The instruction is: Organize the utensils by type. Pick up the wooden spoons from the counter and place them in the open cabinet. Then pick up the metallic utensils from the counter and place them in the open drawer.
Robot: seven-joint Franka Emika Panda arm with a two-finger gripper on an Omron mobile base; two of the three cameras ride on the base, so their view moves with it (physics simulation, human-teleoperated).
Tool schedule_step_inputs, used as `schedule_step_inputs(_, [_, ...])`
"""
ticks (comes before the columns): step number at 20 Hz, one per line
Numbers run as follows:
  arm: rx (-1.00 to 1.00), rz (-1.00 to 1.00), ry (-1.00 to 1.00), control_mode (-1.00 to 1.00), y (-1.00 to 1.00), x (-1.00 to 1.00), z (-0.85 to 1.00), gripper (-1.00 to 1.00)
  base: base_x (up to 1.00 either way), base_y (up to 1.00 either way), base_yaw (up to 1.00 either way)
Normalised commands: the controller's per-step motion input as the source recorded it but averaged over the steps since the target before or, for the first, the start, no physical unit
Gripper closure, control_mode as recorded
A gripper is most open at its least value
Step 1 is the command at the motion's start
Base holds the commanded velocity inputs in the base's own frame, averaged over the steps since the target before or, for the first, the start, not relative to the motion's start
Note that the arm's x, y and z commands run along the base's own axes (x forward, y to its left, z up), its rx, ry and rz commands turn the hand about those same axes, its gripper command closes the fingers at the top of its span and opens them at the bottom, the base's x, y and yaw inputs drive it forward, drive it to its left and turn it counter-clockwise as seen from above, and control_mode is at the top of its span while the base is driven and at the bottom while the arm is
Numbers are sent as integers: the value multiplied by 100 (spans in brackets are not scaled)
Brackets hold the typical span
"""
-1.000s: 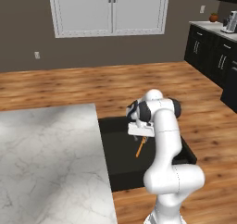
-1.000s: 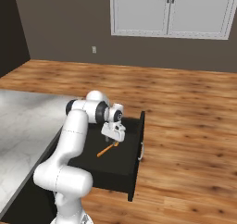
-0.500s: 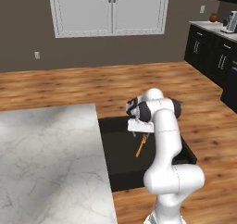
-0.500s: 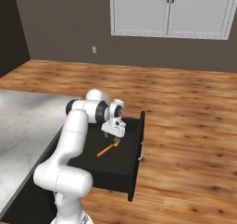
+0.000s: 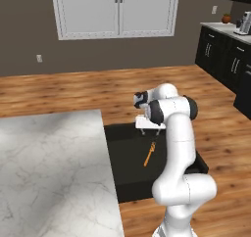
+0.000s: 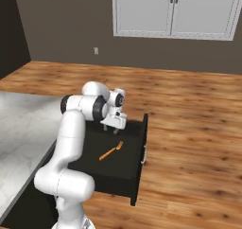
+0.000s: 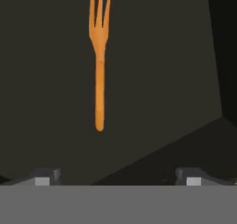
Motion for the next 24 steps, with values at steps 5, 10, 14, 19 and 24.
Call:
schedule_step_inputs(5, [-4, 1, -11, -100, 3, -52, 74, -100, 0, 0, 0])
schedule_step_inputs(10, [-11, 0, -36, -100, 9, -55, 65, -100, 0, 0, 0])
schedule_step_inputs(14, [-13, 0, -43, -100, 14, -54, 68, -100, 0, 0, 0])
schedule_step_inputs(19, [-3, 0, -26, -100, 9, -60, 76, -100, 0, 0, 0])
schedule_step_inputs(24, [0, 3, -3, -100, 5, -62, 79, -100, 0, 0, 0])
